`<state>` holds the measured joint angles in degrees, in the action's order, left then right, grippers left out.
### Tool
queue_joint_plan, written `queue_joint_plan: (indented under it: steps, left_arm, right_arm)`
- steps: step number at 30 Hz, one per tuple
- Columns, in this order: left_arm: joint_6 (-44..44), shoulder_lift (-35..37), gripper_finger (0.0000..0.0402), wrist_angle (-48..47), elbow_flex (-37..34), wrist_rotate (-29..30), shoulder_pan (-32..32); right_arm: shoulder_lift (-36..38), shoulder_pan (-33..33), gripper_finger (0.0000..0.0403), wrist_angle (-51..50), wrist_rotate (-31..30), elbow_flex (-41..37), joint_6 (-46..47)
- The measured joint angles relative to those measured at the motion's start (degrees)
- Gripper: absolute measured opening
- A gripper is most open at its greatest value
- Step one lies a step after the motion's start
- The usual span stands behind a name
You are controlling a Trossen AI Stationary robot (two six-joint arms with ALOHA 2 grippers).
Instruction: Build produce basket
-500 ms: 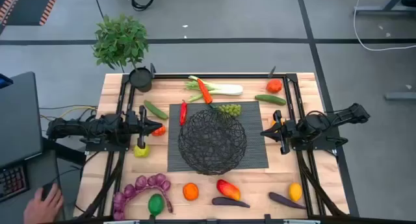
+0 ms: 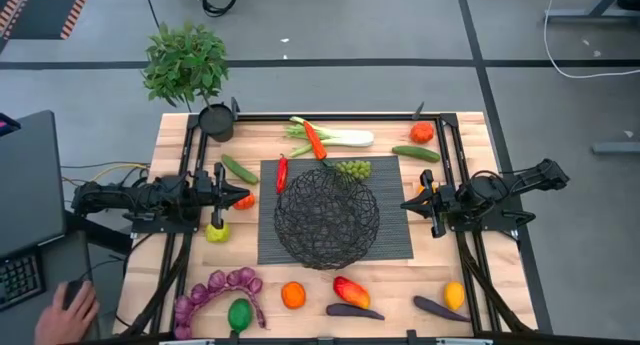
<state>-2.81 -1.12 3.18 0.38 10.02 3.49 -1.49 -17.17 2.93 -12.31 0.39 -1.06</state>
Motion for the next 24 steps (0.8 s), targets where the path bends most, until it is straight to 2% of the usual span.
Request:
queue_joint_plan:
  steps: [24]
  left_arm:
    - [0.0, 0.0, 0.0030, 0.0, 0.0, 0.0, 0.0]
  right_arm:
    - [0.0, 0.0, 0.0023, 0.0, 0.0, 0.0, 0.0]
